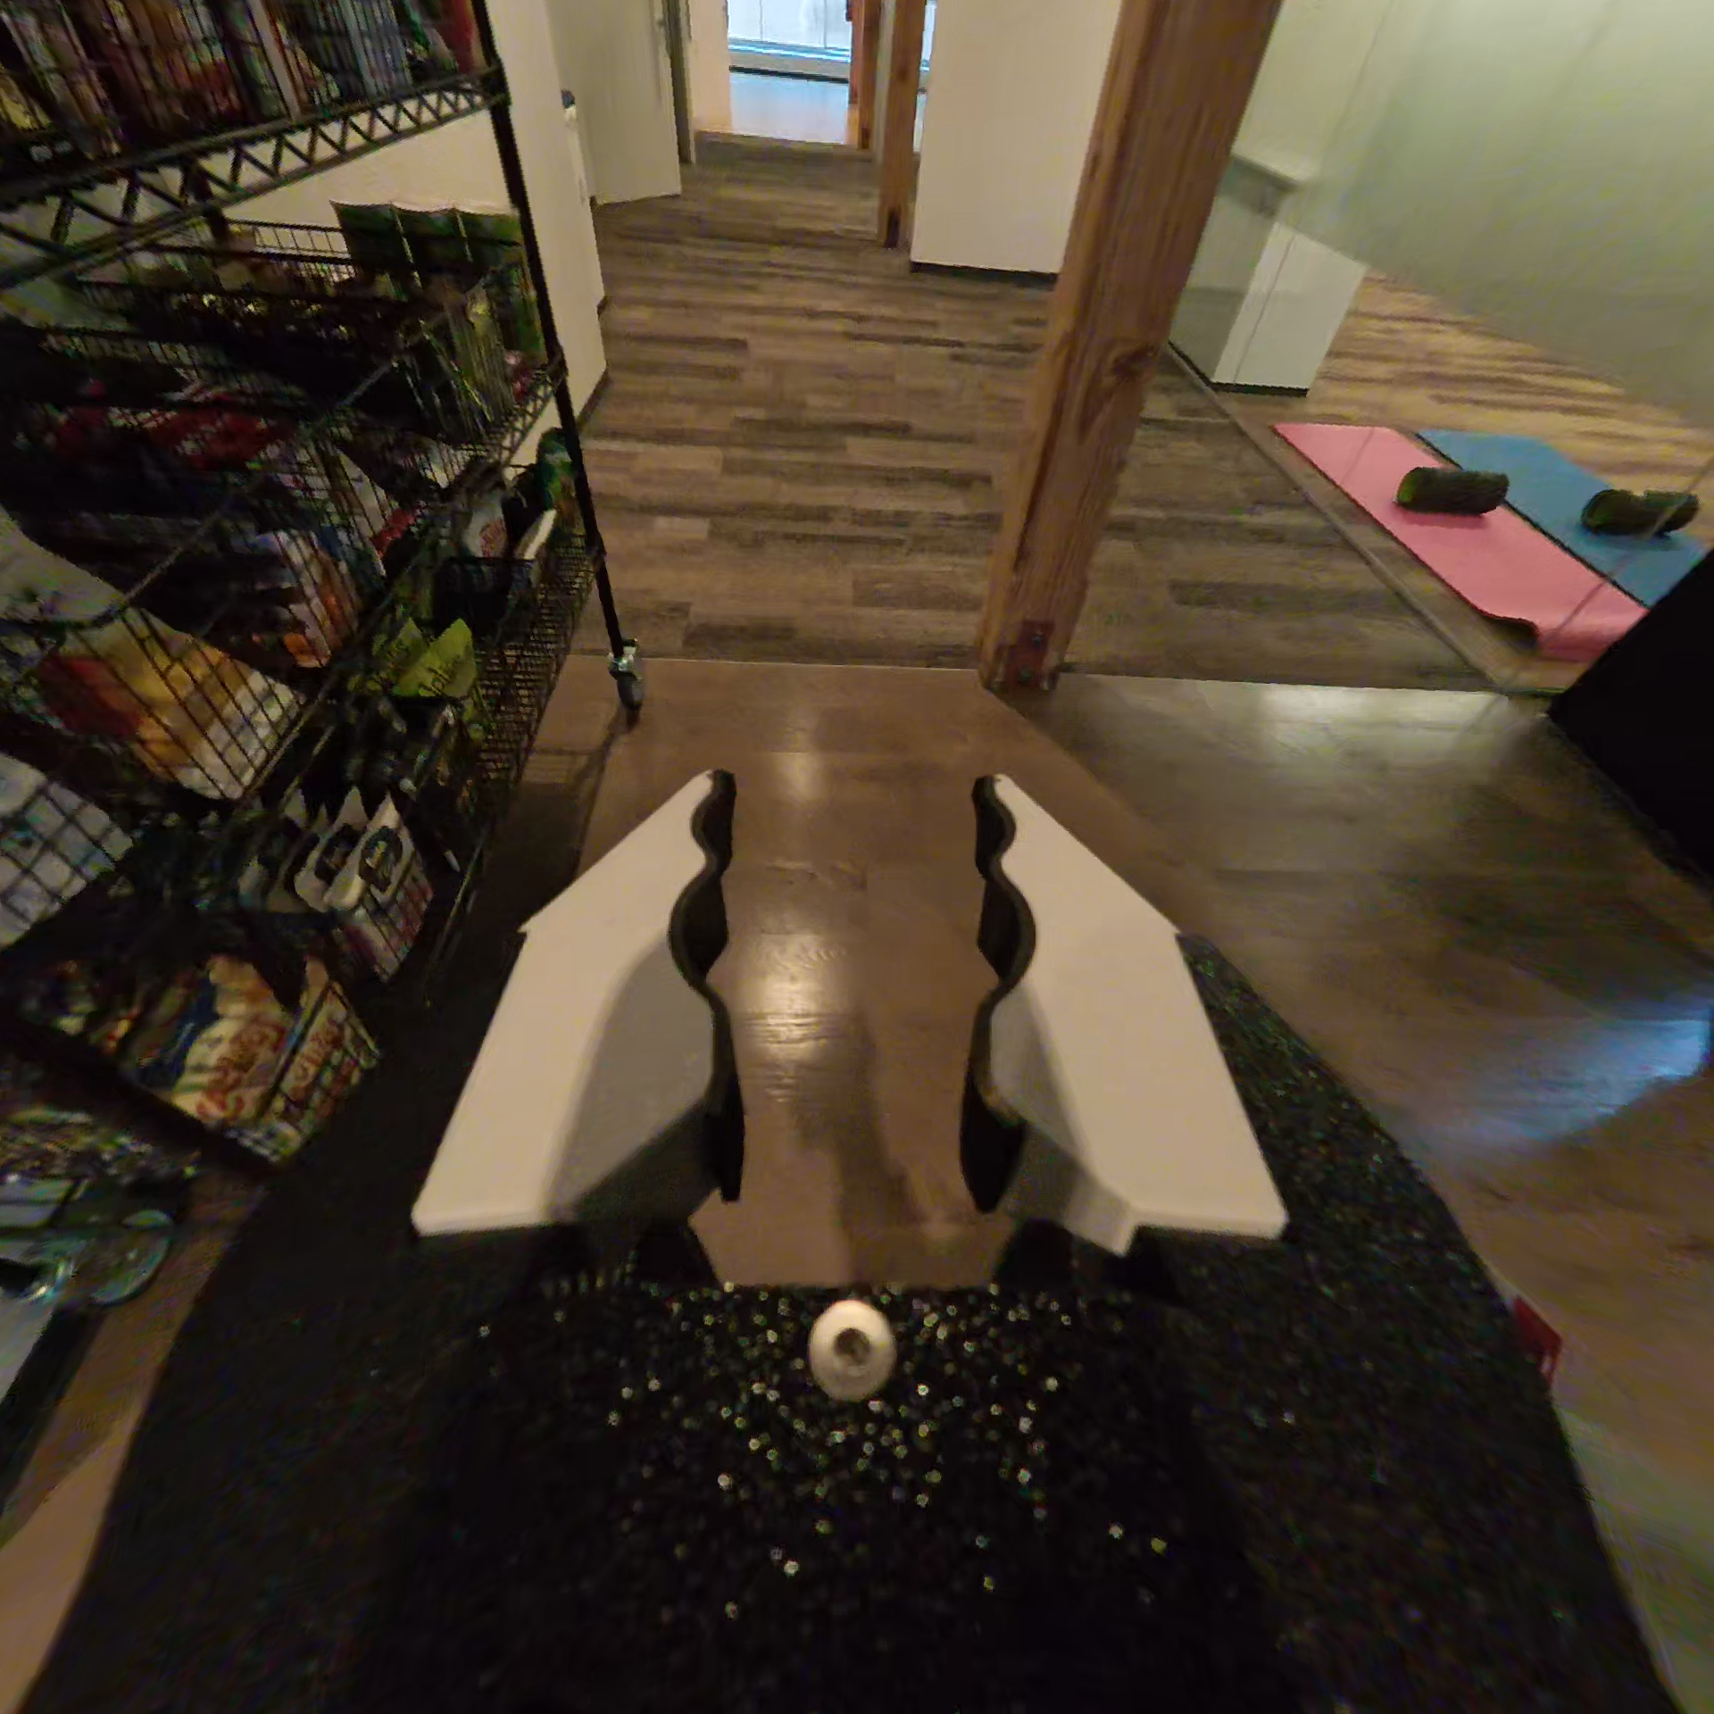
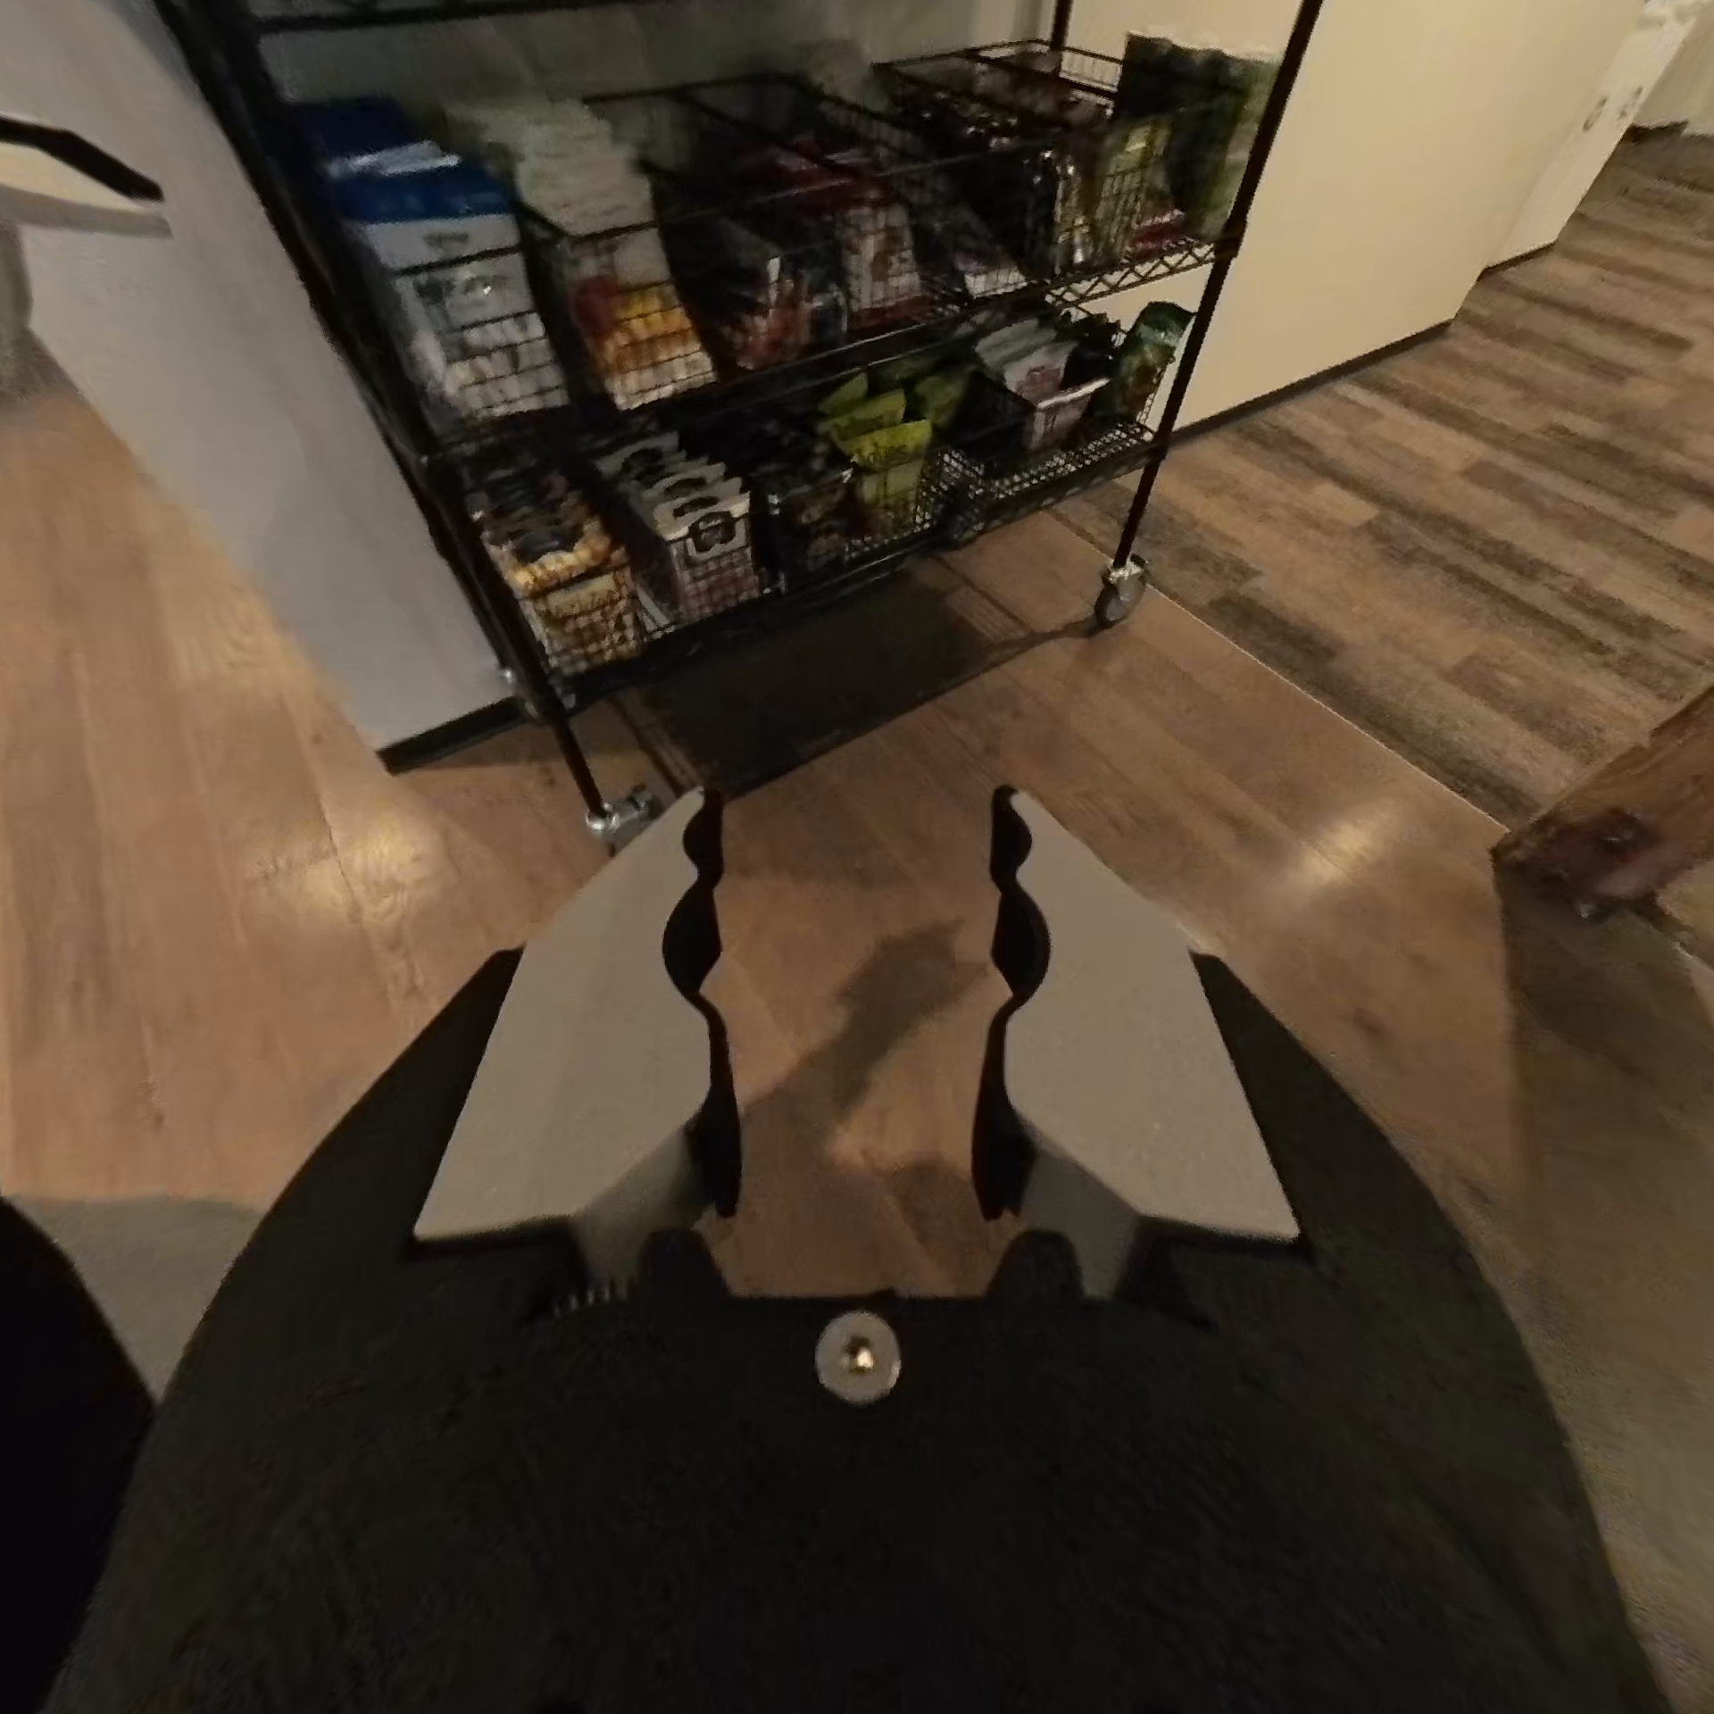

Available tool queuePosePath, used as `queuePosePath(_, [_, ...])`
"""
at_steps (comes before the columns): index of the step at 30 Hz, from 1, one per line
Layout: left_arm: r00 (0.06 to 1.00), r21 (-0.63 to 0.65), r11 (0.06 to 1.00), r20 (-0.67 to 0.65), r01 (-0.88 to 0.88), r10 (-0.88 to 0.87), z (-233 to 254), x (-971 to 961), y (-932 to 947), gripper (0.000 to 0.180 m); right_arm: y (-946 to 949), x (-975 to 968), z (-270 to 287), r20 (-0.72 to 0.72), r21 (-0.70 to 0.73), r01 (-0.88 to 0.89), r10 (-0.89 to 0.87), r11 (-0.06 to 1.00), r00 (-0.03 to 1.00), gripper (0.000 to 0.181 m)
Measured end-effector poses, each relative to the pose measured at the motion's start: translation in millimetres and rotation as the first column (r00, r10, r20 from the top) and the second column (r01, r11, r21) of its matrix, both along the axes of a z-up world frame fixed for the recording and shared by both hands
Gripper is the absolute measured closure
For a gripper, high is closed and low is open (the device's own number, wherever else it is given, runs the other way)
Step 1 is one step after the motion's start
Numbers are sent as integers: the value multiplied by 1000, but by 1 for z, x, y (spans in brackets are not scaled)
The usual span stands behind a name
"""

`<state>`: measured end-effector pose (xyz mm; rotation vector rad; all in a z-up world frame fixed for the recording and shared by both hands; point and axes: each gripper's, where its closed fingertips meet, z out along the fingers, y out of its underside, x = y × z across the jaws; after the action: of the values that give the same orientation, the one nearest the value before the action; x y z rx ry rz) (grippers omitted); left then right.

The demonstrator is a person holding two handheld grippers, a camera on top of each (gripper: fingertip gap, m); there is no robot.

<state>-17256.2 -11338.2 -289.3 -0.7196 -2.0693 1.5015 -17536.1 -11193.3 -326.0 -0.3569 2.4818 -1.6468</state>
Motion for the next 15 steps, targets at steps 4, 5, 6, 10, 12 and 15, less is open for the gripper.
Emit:
queuePosePath(4, [993,-15,994,32,-109,110,-13,-4,-82,131,-80,-20,-16,35,-9,-17,17,1000,999,127])
queuePosePath(5, [984,-25,984,41,-175,176,-17,2,-104,130,-104,-25,-20,39,-12,-32,32,999,999,128])
queuePosePath(6, [966,-39,967,53,-251,253,-21,11,-127,129,-129,-29,-24,42,-15,-57,57,998,997,128])
queuePosePath(10, [814,-244,877,332,-414,477,-34,58,-213,122,-228,-42,-34,16,1,-224,224,974,974,129])
queuePosePath(12, [630,-337,819,524,-464,573,-38,96,-249,122,-273,-46,-33,17,25,-318,317,948,948,129])
queuePosePath(15, [278,-484,792,756,-373,593,-35,144,-302,121,-335,-51,-26,-18,10,-453,453,892,891,131])
